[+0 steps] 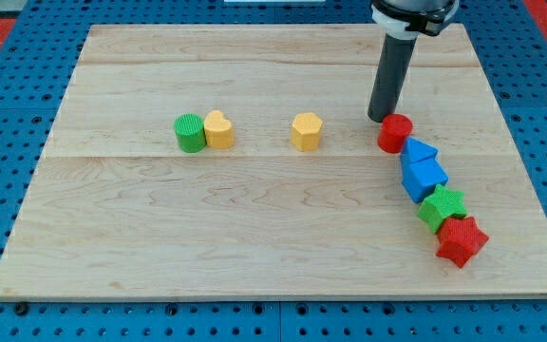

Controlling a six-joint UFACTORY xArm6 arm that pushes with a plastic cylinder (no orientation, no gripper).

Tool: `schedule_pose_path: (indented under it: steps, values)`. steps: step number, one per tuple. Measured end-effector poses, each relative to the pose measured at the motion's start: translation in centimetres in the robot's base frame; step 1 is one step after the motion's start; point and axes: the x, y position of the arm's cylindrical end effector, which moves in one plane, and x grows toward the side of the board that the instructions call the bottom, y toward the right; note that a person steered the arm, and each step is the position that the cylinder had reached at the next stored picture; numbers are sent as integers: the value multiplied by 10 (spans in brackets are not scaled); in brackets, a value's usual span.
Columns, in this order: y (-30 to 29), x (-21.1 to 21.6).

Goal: Place the hexagon at the top side of the red circle

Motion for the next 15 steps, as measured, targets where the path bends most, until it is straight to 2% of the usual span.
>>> schedule_pose_path:
  steps: [1,2,3,4,5,7,9,10,11,12,13,14,15]
  values:
    - [0,0]
    - [4,-23]
    - [-52,-79]
    - [-133,-99]
    - [-165,-101]
    - [-165,-101]
    - [-171,-42]
    - [-162,-3]
    - [-130,23]
    - [-131,40]
    - [-118,47]
    - [-63,35]
    - [-36,28]
